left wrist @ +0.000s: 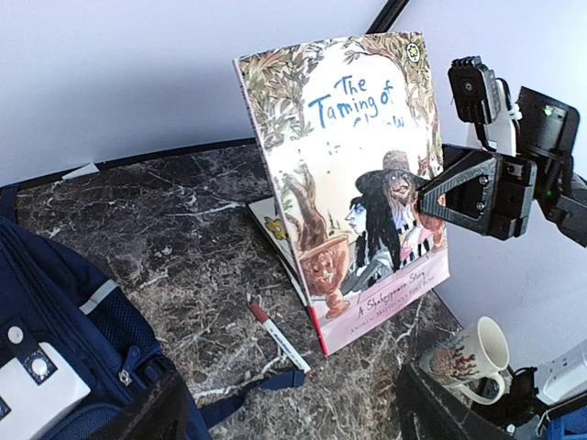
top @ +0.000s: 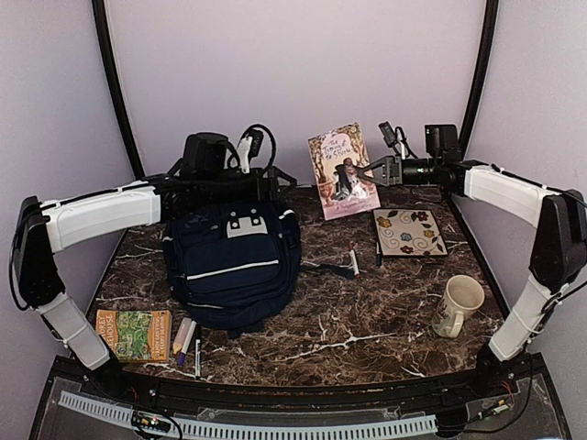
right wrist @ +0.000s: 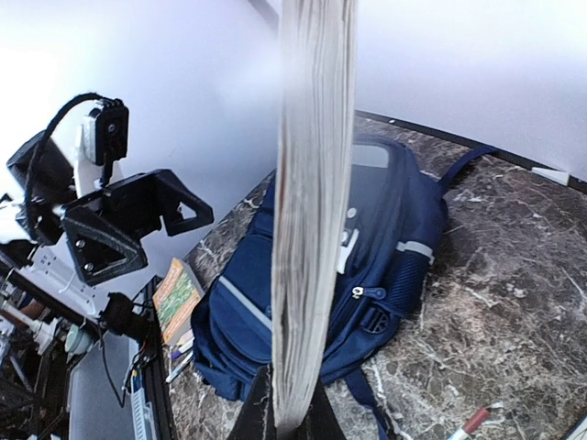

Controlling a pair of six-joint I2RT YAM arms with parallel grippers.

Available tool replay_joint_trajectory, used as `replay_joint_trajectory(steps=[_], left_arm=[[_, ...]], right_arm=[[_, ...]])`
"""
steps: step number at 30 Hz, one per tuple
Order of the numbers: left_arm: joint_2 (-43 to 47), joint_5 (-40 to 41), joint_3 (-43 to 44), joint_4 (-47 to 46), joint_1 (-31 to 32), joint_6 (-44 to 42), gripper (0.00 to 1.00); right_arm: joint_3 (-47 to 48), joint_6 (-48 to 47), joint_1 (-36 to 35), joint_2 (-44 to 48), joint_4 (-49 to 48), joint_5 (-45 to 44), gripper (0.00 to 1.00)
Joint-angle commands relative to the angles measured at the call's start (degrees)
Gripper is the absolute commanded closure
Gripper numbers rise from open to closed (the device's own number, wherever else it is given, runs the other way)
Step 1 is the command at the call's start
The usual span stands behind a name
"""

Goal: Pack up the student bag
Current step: Pass from the right arm to the left

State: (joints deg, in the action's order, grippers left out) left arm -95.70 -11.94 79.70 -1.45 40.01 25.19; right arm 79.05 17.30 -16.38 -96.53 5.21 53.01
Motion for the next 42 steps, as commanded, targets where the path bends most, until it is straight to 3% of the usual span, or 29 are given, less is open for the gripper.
replay_joint_trajectory(steps=[1, 11, 23, 29, 33, 34, 36, 38, 42], left_arm=[[6.92, -4.71, -11.5, -9.2, 0.07, -1.36, 0.18], [15.28, -18.24, -33.32, -34.9, 0.25, 4.32, 0.23], [12.92, -21.69, -36.28, -48.27, 0.53, 11.77, 0.26], [9.67, -23.14, -34.96, -51.95, 0.52, 14.3, 0.51], [8.52, -23.64, -34.5, -53.77, 0.51, 15.63, 0.84], [8.58, -23.44, -34.47, -54.12, 0.51, 15.63, 0.91], [9.04, -23.2, -34.46, -54.2, 0.51, 15.26, 0.99], [9.68, -23.05, -34.57, -54.24, 0.52, 14.96, 1.0], [10.27, -23.18, -34.29, -53.46, 0.44, 14.0, 1.0]], right_arm=[[-4.21, -3.01, -0.36, 4.46, -3.18, 9.94, 1.0], [-6.24, -4.63, -9.43, 5.9, -3.21, 13.6, 1.0], [-2.37, -4.52, -16.62, -0.85, -1.58, 12.91, 1.0], [-2.58, -4.41, -17.61, -2.66, -1.68, 12.44, 1.0], [-1.71, -5.37, -17.96, -4.47, 0.05, 11.7, 1.0], [-1.56, -5.47, -17.96, -4.97, 0.2, 11.82, 0.96], [-1.59, -5.5, -17.92, -5.88, 0.16, 12.48, 0.77], [-1.79, -5.75, -18.24, -6.96, 0.36, 13.19, 0.6], [0.52, -10.05, -19.38, -9.38, 6.05, 13.92, 0.41]])
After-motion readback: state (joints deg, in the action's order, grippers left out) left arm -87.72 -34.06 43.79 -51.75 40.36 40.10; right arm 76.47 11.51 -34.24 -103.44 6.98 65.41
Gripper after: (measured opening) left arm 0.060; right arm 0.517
